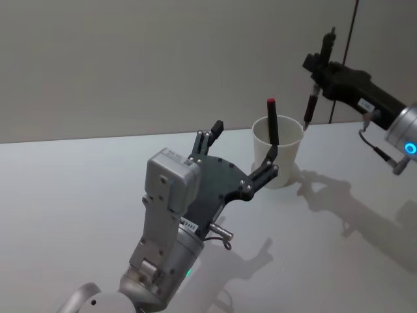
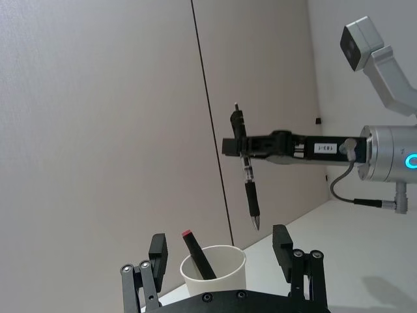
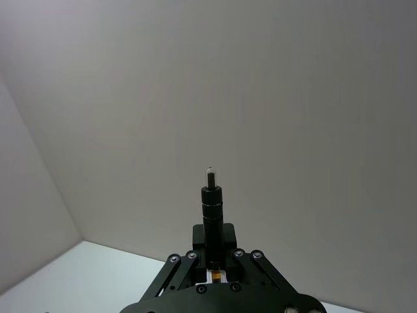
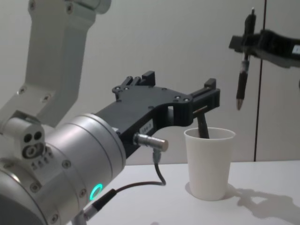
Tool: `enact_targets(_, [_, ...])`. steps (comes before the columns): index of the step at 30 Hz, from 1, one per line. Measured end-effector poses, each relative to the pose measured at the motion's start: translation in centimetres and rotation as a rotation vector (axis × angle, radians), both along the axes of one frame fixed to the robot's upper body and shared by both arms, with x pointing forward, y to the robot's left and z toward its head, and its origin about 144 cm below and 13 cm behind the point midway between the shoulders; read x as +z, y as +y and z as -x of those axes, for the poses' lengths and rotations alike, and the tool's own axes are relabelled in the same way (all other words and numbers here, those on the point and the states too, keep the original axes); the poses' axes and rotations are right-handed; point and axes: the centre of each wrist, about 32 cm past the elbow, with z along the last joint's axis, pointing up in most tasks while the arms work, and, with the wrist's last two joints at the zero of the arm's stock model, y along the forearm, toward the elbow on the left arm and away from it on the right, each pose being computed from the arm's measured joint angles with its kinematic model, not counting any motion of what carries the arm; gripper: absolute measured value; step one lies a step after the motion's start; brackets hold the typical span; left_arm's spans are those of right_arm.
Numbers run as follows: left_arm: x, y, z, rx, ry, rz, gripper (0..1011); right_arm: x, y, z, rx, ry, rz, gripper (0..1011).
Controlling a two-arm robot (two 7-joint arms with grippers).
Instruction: Place the pen into the pen holder.
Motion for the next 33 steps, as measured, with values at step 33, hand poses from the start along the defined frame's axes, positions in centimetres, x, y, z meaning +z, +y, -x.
enact_targets(33, [0.0, 0.0, 0.0, 0.0, 0.0, 0.0, 1001, -1.8, 1.6, -1.8, -0.075, -0.114, 0.195, 132])
